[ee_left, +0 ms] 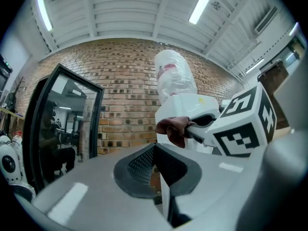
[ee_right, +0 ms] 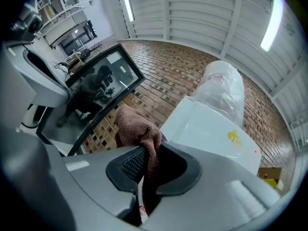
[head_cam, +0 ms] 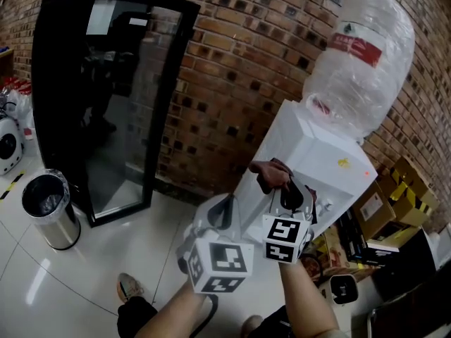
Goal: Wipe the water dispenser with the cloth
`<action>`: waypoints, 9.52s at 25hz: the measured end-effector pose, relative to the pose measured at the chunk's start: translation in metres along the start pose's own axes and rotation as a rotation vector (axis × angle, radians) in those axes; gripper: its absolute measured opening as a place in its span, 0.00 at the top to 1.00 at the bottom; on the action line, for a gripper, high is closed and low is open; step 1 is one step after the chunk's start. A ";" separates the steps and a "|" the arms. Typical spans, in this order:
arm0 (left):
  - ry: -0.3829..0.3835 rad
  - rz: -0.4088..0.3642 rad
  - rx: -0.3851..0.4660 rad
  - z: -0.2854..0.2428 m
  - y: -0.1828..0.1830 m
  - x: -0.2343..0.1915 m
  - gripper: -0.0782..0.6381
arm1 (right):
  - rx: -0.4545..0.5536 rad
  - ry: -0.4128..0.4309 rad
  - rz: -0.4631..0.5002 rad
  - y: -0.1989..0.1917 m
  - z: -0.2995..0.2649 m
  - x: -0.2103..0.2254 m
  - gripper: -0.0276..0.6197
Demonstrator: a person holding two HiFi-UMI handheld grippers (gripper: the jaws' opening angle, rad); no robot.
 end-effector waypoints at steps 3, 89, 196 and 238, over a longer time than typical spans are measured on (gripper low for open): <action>-0.009 -0.015 -0.006 0.000 -0.003 0.005 0.89 | -0.013 0.011 -0.012 -0.010 0.000 -0.012 0.86; -0.240 -0.065 -0.224 -0.056 -0.108 0.135 0.89 | -0.077 0.023 -0.336 -0.166 0.081 0.064 0.86; 0.012 -0.044 -0.285 -0.009 -0.117 0.032 0.89 | -0.142 0.472 -0.231 -0.137 0.045 -0.087 0.86; -0.284 -0.041 -0.352 -0.056 -0.162 0.233 0.89 | -0.518 0.217 -0.218 -0.320 0.059 0.048 0.86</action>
Point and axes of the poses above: the fingertips, and each gripper's own axes: z backward along the fingers, x to its right, y out of its top, the point moved 3 cm from there along z, backward along the fingers, and after that the axes turned 3 degrees about z, right-handed, at the moved point
